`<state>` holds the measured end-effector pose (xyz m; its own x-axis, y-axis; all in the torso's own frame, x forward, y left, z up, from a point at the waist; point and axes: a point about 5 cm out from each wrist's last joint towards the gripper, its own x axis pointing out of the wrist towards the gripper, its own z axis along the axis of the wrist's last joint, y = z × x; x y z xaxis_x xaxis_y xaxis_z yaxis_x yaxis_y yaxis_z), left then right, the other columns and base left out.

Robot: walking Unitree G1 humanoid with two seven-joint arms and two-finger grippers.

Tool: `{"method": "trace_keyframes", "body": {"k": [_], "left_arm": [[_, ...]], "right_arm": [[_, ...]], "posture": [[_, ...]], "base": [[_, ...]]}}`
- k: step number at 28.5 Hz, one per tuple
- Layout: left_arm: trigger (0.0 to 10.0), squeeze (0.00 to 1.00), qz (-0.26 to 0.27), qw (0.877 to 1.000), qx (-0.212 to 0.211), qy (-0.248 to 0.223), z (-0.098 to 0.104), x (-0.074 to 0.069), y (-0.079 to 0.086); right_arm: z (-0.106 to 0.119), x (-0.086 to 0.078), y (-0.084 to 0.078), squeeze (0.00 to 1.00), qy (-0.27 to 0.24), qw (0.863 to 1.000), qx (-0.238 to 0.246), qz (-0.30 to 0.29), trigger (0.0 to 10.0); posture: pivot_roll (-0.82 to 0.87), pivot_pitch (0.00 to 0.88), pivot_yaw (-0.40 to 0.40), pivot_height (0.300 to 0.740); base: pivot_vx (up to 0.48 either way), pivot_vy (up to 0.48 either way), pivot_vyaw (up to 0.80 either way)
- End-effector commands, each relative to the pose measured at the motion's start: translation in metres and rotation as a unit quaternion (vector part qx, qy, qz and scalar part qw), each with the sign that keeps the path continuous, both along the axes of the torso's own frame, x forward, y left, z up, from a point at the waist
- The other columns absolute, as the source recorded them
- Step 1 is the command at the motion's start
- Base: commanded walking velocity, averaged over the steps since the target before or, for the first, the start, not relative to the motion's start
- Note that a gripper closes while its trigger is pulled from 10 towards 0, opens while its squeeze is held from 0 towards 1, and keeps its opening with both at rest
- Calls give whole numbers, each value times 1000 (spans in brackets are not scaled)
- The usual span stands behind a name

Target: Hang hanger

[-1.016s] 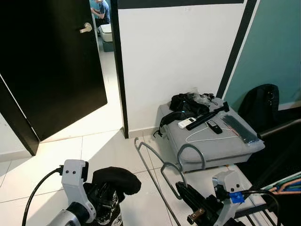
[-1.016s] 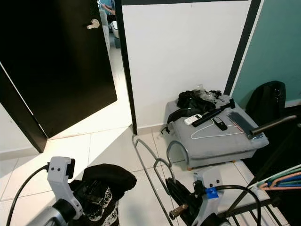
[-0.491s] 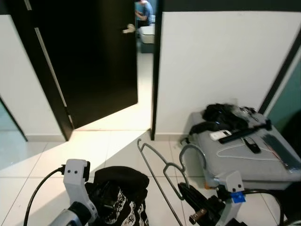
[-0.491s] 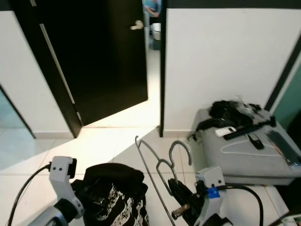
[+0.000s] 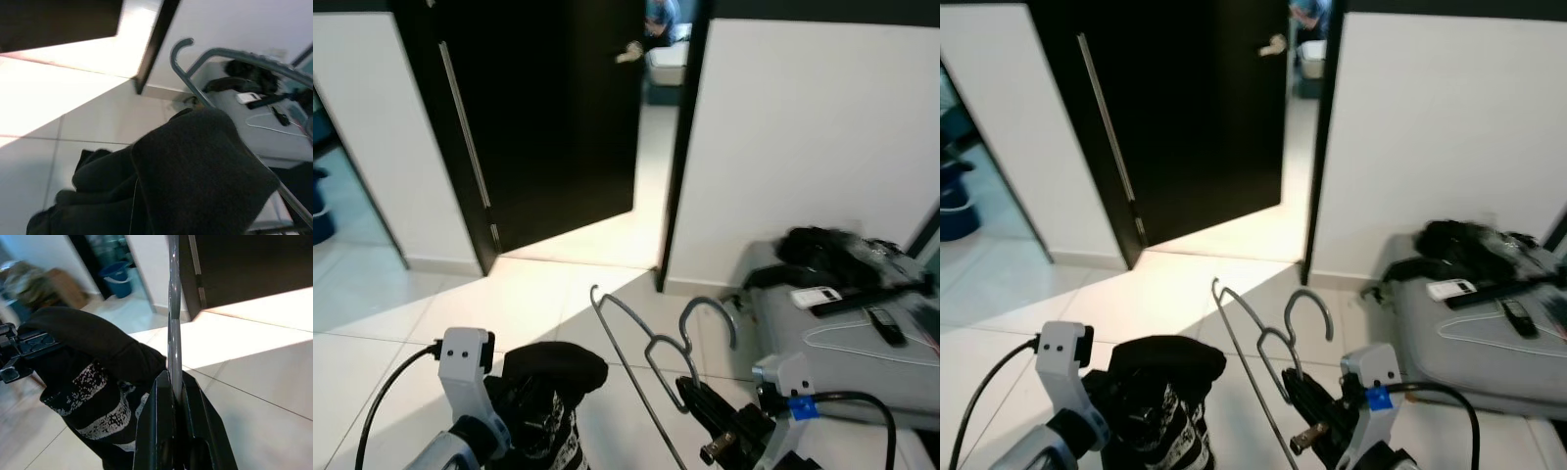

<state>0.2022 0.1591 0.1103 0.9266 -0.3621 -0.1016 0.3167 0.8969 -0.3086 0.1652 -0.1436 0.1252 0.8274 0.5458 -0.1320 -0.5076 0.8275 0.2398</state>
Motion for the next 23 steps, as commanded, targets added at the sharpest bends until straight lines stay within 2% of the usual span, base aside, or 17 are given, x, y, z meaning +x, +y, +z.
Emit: {"method": "trace_keyframes", "body": {"k": [1, 11, 23], "left_arm": [[10000, 0, -6, 1000, 3, -1, 2, -1, 0], [10000, 0, -22, 1000, -15, 9, 1, -2, -2], [10000, 0, -25, 1000, -3, 10, 1, -2, -4]], "right_arm": [[3, 0, -1, 0, -4, 1000, 3, -3, 10000], [2, -2, -2, 0, -3, 1000, 3, -5, 10000], [2, -2, -3, 0, -2, 1000, 2, -4, 10000]], "posture": [[-39, 0, -25, 740], [-47, 0, -19, 740], [-45, 0, -24, 740]], "base": [[0, 0, 594], [0, 0, 595], [0, 0, 590]]}}
